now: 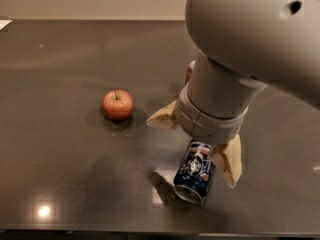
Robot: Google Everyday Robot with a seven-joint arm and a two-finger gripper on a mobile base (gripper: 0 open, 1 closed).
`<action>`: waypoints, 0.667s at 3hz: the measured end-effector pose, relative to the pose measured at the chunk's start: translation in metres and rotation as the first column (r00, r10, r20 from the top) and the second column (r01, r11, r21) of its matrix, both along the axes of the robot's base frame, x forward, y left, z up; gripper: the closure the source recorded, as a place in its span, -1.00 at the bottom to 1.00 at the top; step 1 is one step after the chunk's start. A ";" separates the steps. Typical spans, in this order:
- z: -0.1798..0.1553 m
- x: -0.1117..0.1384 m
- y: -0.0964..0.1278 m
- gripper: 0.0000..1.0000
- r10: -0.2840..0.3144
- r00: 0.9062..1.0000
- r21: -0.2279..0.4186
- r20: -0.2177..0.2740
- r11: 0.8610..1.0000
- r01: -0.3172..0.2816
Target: Place pepsi can upright
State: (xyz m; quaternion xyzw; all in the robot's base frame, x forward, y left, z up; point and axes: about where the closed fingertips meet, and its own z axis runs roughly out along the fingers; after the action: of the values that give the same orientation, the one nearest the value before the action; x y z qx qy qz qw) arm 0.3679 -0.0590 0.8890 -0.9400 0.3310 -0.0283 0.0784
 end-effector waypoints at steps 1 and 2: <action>-0.014 -0.002 0.003 -1.00 0.097 0.995 -0.045 0.022 0.994 -0.096; -0.028 -0.002 0.002 -1.00 0.173 0.984 -0.100 0.047 0.981 -0.168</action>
Offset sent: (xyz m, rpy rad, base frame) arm -0.0013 -0.0040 -0.0511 -0.1613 -0.0710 0.2530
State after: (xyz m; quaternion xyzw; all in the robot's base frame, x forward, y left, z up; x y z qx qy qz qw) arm 0.3656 -0.0568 0.8615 -0.9663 0.2453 -0.0634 0.0445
